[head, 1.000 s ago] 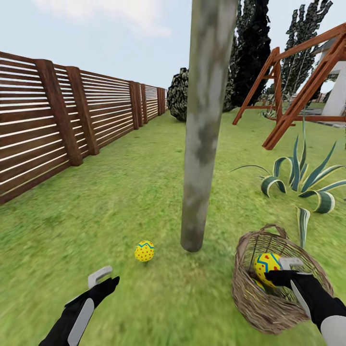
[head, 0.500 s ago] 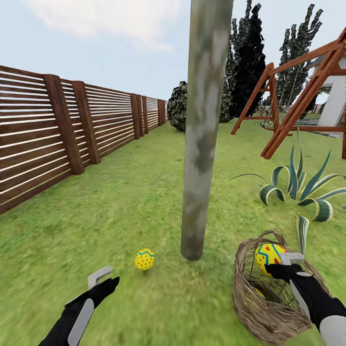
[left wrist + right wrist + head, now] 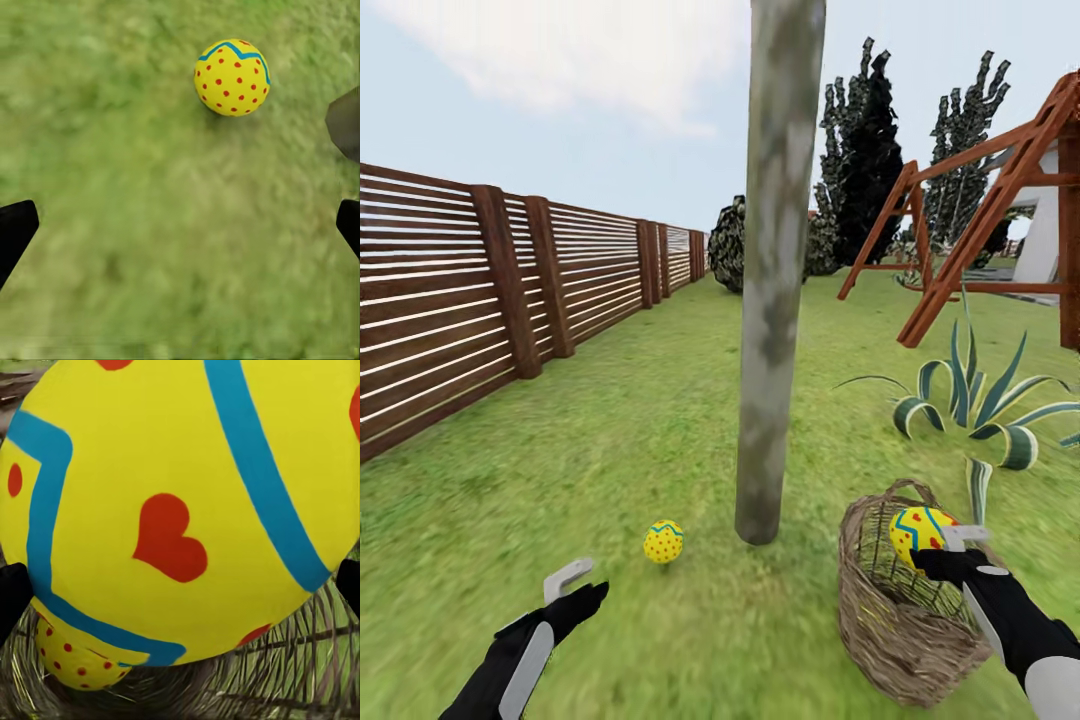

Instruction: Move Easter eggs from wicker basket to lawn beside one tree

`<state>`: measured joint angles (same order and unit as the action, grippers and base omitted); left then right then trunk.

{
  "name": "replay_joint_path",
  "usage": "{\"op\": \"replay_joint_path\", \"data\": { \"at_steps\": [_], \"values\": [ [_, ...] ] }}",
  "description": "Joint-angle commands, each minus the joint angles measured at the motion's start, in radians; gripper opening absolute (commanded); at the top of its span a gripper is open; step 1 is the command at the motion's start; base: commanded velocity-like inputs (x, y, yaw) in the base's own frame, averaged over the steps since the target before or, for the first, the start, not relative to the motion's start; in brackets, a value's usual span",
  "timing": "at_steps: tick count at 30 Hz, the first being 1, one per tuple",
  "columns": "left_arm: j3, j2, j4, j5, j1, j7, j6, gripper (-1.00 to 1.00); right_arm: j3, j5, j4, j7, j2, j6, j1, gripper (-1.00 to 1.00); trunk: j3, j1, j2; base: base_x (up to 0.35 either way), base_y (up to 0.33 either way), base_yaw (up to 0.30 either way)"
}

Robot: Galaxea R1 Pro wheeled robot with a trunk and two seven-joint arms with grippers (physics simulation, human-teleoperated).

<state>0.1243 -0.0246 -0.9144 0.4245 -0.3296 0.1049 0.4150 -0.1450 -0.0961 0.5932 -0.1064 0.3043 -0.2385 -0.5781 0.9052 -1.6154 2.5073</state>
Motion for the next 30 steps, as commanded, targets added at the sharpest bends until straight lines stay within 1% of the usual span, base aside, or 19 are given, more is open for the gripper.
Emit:
{"op": "replay_joint_path", "data": {
  "at_steps": [1,2,3,4,5,7,10,12,13,15,17,18,19,20,21,22,25,28,30],
  "values": [
    [0.002,-0.012,-0.007,0.01,0.0,0.007,0.099,1.0,-0.006,-0.009,0.002,-0.009,-0.001,-0.005,0.0,-1.0,-0.003,0.001,0.0,-0.146,0.0,0.0],
    [0.004,-0.044,-0.028,0.014,0.0,0.005,0.266,1.0,-0.005,-0.01,0.002,-0.009,-0.001,-0.005,0.0,-1.0,-0.007,0.001,0.0,-0.062,0.0,0.0],
    [0.006,-0.083,-0.077,0.018,0.0,-0.006,0.388,1.0,-0.006,-0.01,0.002,-0.009,0.0,-0.005,0.0,-1.0,-0.011,0.002,0.0,-0.025,0.0,0.0],
    [0.008,-0.099,-0.1,0.019,0.0,-0.017,0.431,1.0,-0.006,-0.01,0.002,-0.009,0.001,-0.005,0.0,-1.0,-0.015,0.002,-0.001,-0.013,0.0,0.0],
    [0.008,-0.108,-0.112,0.019,0.0,-0.024,0.454,1.0,-0.007,-0.01,0.002,-0.009,0.002,-0.005,0.0,-1.0,-0.018,0.003,-0.001,-0.007,0.0,0.0],
    [0.009,-0.112,-0.127,0.017,0.0,-0.022,0.474,1.0,-0.007,-0.011,0.002,-0.009,0.004,-0.005,0.0,-1.0,-0.026,0.004,-0.001,-0.002,0.0,0.0],
    [0.007,-0.108,-0.133,0.015,0.0,-0.017,0.478,1.0,-0.007,-0.011,0.002,-0.009,0.006,-0.005,0.0,-1.0,-0.038,0.005,-0.002,0.0,0.0,0.0],
    [0.005,-0.086,-0.133,0.013,0.0,-0.016,0.478,1.0,-0.009,-0.01,0.002,-0.008,0.009,0.002,0.0,-1.0,-0.045,0.006,-0.002,0.0,0.0,0.0],
    [0.005,-0.081,-0.133,0.012,0.0,-0.016,0.478,1.0,-0.01,-0.009,0.002,-0.007,0.01,0.004,0.0,-1.0,-0.049,0.006,-0.003,0.0,0.0,0.0],
    [0.003,-0.079,-0.126,0.008,-0.004,-0.016,0.485,1.0,-0.01,-0.009,0.002,-0.005,0.01,0.005,0.0,-1.0,-0.057,0.007,-0.003,0.0,0.0,0.0],
    [0.002,-0.083,-0.118,-0.019,-0.027,-0.015,0.532,1.0,-0.009,-0.008,0.002,-0.004,0.008,0.005,0.0,-1.0,-0.065,0.008,-0.004,0.0,0.0,0.0],
    [0.003,-0.091,-0.108,-0.035,-0.031,-0.017,0.55,1.0,-0.008,-0.008,0.002,-0.004,0.008,0.005,0.0,-1.0,-0.069,0.009,-0.004,0.0,0.0,0.0],
    [0.003,-0.095,-0.064,-0.043,-0.033,-0.02,0.556,1.0,-0.009,-0.009,0.002,-0.004,0.007,0.005,0.0,-1.0,-0.073,0.009,-0.004,0.0,0.0,0.0],
    [0.003,-0.093,0.0,-0.046,-0.042,-0.025,0.559,1.0,-0.01,-0.008,0.002,-0.004,0.009,0.005,0.0,-1.0,-0.076,0.01,-0.004,0.0,0.0,0.0],
    [0.003,-0.094,0.051,-0.047,-0.068,-0.027,0.559,1.0,-0.013,-0.008,0.002,-0.004,0.01,0.005,0.0,-1.0,-0.08,0.01,-0.004,0.0,0.0,0.0],
    [0.003,-0.094,0.079,-0.047,-0.086,-0.028,0.558,1.0,-0.014,-0.008,0.002,-0.004,0.01,0.005,0.0,-1.0,-0.084,0.01,-0.005,0.0,0.0,0.0],
    [0.003,-0.094,0.103,-0.047,-0.103,-0.028,0.557,1.0,-0.014,-0.008,0.002,-0.004,0.006,0.005,0.0,-1.0,-0.096,0.012,-0.005,0.0,0.0,0.0],
    [0.003,-0.098,0.099,-0.046,-0.106,-0.028,0.557,1.0,-0.014,-0.01,0.001,-0.004,0.003,0.005,0.0,-1.0,-0.107,0.013,-0.006,0.0,0.0,0.0],
    [0.003,-0.095,0.097,-0.046,-0.107,-0.028,0.556,1.0,-0.014,-0.011,0.001,-0.004,0.001,0.005,0.0,-1.0,-0.115,0.014,-0.007,0.0,0.0,0.0]
  ]
}}
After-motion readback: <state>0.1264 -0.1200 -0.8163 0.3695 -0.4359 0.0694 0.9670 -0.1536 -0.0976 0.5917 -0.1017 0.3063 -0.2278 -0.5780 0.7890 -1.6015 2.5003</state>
